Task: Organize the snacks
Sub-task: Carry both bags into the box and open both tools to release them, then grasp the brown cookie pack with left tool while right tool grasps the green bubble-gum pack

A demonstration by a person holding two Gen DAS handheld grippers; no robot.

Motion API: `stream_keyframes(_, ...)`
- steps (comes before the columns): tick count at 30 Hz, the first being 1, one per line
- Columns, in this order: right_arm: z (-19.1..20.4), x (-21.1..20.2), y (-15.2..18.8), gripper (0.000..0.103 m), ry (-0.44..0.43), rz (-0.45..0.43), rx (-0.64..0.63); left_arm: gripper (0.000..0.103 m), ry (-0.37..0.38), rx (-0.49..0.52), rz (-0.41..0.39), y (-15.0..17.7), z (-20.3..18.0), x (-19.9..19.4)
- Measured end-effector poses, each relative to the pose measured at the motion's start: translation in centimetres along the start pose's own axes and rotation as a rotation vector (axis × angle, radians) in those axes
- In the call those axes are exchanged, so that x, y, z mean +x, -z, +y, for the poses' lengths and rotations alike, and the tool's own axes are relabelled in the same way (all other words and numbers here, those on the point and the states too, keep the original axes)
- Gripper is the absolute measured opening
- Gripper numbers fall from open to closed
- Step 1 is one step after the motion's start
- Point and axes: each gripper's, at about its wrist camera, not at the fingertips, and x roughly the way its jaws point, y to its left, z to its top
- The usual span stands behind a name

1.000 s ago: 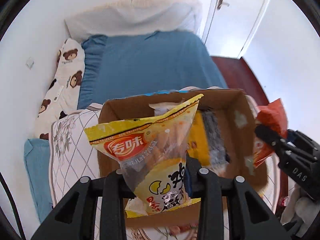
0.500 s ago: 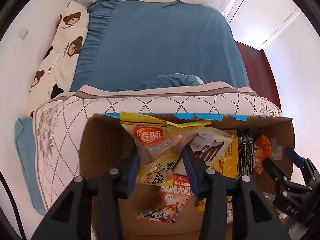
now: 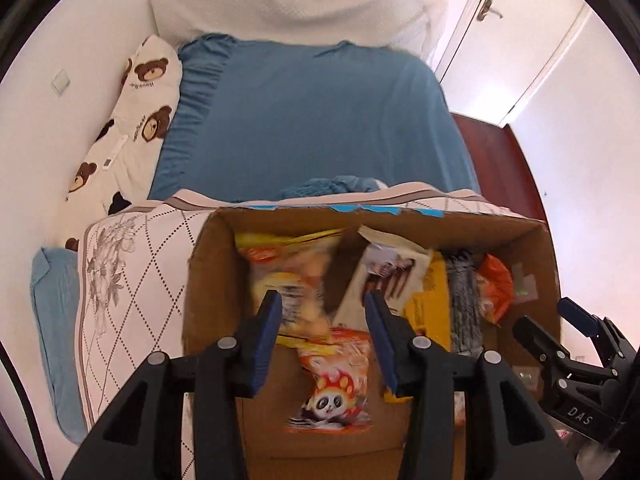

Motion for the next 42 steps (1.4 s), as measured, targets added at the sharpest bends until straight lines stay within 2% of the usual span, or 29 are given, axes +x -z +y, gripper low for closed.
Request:
stream_keyframes(2,0.1,-1.4,0.9,0.095,-0.003,-0.025,0.002,0.042,0.010,-0.003,-0.021,0.8,-0.1,-1.3)
stream_keyframes(7,0.5,-6.0,3.5,0.096,-0.004,-0.111,-0.013,0.057,-0.003,0.015,-0.121,3.6,-0.7,-5.5)
stream_keyframes(8,0.8,-7.0,4.0,0.098,-0.003,-0.128,-0.020,0.066,-0.015,0.020,-0.150,4.2,-0.8,-6.3)
stream_keyframes(9,0.9,-7.8,4.5,0.099,0.002,-0.145,-0.026,0.080,-0.025,0.033,-0.178,4.8,-1.1,-7.2)
stream_keyframes(11,1.1,-9.5,5.6,0.099,0.012,-0.179,-0.039,0.093,-0.045,0.052,-0.225,6.1,-1.7,-8.8)
stream_keyframes(15,1.7,-12.6,8.4,0.099,0.020,-0.231,-0.065,0.099,-0.047,0.062,-0.297,9.0,-2.5,-11.8)
stream_keyframes(18,1.8,-14.1,10.6,0.099,0.015,-0.247,-0.076,0.100,-0.038,0.054,-0.362,11.2,-2.7,-13.9)
stream_keyframes(22,1.4,-15.7,13.7,0.099,-0.028,-0.265,-0.060,0.100,-0.063,0.058,-0.458,14.3,-3.1,-16.7)
stream_keyframes(25,1.3,-17.2,16.7,0.099,-0.020,-0.318,-0.071,0.100,-0.116,0.039,-0.492,16.8,-3.3,-18.1)
stream_keyframes(27,0.8,-18.0,18.8,0.099,-0.011,-0.363,-0.060,0.100,-0.123,0.041,-0.523,18.4,-3.4,-18.5)
stream_keyframes(29,-0.1,-18.5,20.6,0.099,-0.045,-0.388,-0.020,0.101,-0.139,0.032,-0.551,20.0,-3.3,-18.5)
stream_keyframes(31,-1.2,-18.5,22.3,0.099,-0.069,-0.393,0.022,0.103,-0.160,0.027,-0.539,21.3,-3.2,-17.7)
stream_keyframes(36,-3.1,-16.0,24.4,0.099,-0.106,-0.348,0.075,0.103,-0.161,-0.003,-0.409,23.4,-2.5,-12.7)
stream_keyframes(38,-3.2,-14.7,24.5,0.099,-0.089,-0.318,0.073,0.103,-0.185,-0.013,-0.356,24.0,-2.2,-10.0)
stream_keyframes(42,-3.2,-12.0,24.8,0.099,-0.039,-0.272,0.053,0.103,-0.179,0.007,-0.211,24.7,-2.6,-3.7)
